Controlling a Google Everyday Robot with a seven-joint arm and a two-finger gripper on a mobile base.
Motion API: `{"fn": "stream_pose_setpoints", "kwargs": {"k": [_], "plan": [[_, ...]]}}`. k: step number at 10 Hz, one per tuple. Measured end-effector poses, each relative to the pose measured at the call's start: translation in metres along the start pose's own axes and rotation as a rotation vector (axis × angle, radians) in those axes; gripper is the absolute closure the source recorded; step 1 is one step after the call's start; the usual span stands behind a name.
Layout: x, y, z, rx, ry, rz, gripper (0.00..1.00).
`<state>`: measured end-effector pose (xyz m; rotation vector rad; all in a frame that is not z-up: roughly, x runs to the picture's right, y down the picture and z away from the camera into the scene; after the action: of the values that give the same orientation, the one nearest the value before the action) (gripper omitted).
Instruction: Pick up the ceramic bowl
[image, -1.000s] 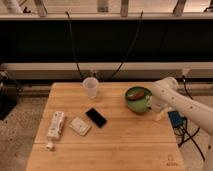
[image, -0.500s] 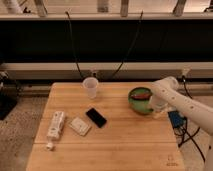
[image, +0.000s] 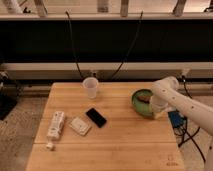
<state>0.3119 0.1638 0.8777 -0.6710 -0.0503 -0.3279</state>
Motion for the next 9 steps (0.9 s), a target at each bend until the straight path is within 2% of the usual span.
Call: {"fn": "stream_pose_setpoints", "kwargs": {"k": [3, 5, 6, 9], "plan": [[0.003, 0.000, -0.015, -0.001, 0.013, -0.011, 0.99], [0.006, -0.001, -0.047, 0.003, 0.027, -0.027, 0.99], [0.007, -0.002, -0.056, 0.005, 0.032, -0.034, 0.99], [0.008, -0.004, -0.065, 0.012, 0.044, -0.055, 0.99]]}}
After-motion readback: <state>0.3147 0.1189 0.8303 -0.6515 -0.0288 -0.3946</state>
